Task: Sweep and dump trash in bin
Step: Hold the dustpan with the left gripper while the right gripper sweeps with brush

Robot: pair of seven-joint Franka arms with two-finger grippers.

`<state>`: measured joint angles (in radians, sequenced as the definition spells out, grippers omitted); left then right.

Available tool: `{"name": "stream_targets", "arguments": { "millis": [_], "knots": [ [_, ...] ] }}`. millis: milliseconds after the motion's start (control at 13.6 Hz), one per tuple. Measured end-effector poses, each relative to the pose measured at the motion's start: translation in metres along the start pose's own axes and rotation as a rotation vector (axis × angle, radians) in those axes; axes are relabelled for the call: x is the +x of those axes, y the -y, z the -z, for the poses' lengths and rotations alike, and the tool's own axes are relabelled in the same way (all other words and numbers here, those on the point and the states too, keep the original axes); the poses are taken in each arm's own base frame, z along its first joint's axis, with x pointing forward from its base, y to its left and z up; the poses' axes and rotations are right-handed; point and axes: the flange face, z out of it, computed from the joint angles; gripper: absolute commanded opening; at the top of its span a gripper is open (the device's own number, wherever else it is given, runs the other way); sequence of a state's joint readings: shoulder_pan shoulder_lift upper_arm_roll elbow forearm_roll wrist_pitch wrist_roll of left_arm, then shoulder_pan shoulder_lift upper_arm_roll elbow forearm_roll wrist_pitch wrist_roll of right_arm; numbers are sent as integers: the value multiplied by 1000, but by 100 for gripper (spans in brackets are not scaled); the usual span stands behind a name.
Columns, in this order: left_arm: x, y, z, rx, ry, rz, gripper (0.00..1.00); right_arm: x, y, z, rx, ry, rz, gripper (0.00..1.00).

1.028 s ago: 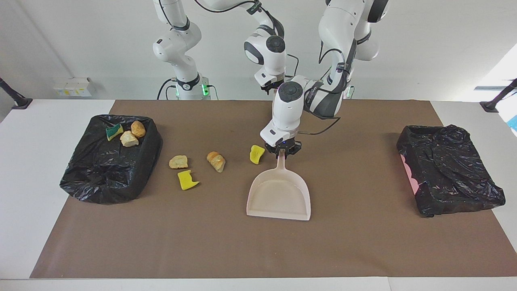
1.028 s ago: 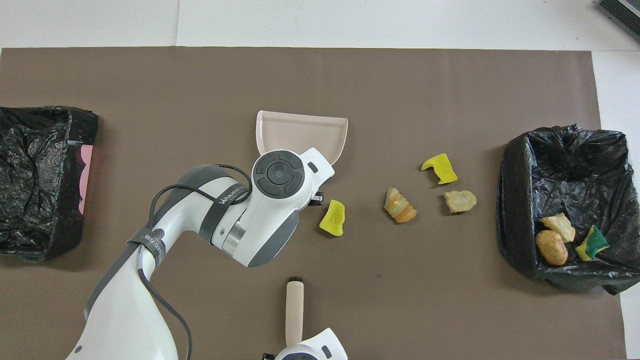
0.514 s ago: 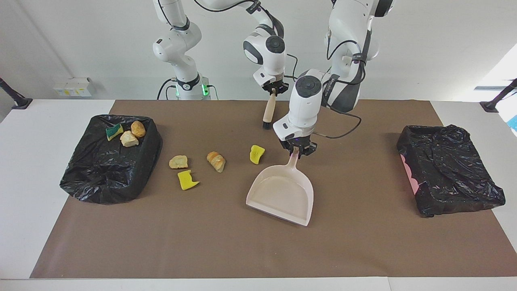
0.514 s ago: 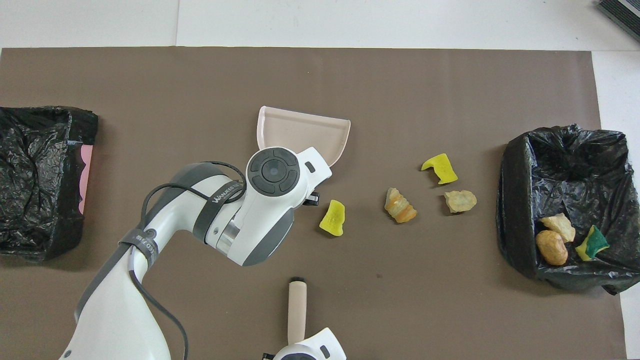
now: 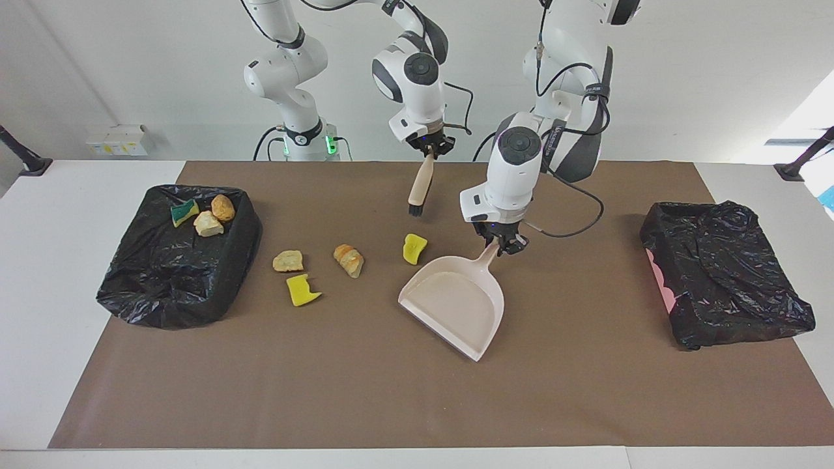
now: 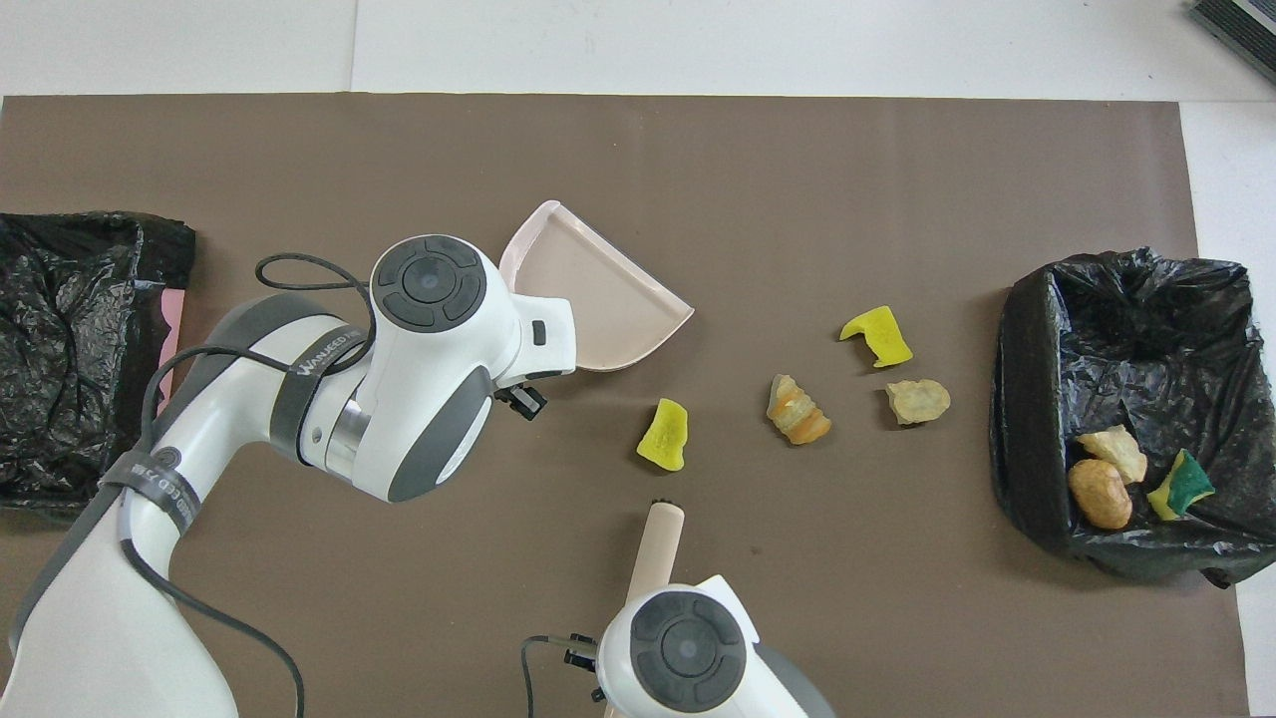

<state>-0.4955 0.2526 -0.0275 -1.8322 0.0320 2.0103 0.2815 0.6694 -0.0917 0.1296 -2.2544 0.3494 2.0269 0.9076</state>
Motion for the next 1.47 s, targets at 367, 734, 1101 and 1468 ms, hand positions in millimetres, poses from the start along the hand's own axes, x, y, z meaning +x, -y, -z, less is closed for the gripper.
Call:
{"name": "stream_targets", "arguments": {
  "millis": [367, 734, 1101, 1468],
  "knots": [
    [-12, 28, -1, 40, 40, -271, 0, 103, -70, 72, 2, -34, 103, 0],
    [-42, 62, 23, 34, 65, -450, 0, 197, -175, 104, -35, -79, 229, 0],
    [-80, 41, 11, 72, 140, -534, 0, 253, -267, 99, -290, -101, 289, 0],
    [-102, -12, -12, 100, 112, -619, 0, 268, -276, 67, -366, -43, 310, 0]
  ]
}}
